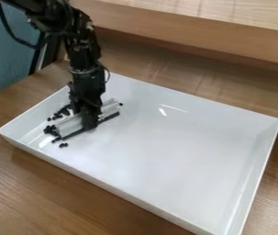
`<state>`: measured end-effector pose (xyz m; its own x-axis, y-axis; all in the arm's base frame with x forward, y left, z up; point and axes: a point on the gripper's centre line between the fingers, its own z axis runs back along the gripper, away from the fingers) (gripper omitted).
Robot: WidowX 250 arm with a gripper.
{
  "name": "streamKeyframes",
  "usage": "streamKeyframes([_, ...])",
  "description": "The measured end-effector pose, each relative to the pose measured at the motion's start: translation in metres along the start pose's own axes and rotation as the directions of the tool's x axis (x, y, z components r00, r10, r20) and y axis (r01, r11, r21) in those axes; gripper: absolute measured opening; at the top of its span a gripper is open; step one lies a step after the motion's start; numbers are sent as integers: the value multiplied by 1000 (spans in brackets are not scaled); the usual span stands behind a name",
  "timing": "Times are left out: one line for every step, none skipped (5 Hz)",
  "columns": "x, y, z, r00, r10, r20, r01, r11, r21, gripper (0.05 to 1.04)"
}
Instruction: Sweep into pile
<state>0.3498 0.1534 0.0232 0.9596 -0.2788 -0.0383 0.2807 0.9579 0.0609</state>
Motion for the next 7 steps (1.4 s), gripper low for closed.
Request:
streamKeyframes([-5,9,0,999,33,5,-33,999,3,398])
streamKeyframes([-8,14,-1,993,114,34,-113,993,-18,399])
streamKeyframes([-10,13,-2,983,174,56,-171,984,-50,466])
streamKeyframes([-14,11,0,964,261,60,-253,961,-113,745])
streamKeyframes([-14,8,3,959,277,56,-267,954,-135,973])
streamKeyframes([-16,6,8,955,293,40,-284,948,-143,999])
streamKeyframes([-11,6,32,955,291,64,-282,952,-117,999])
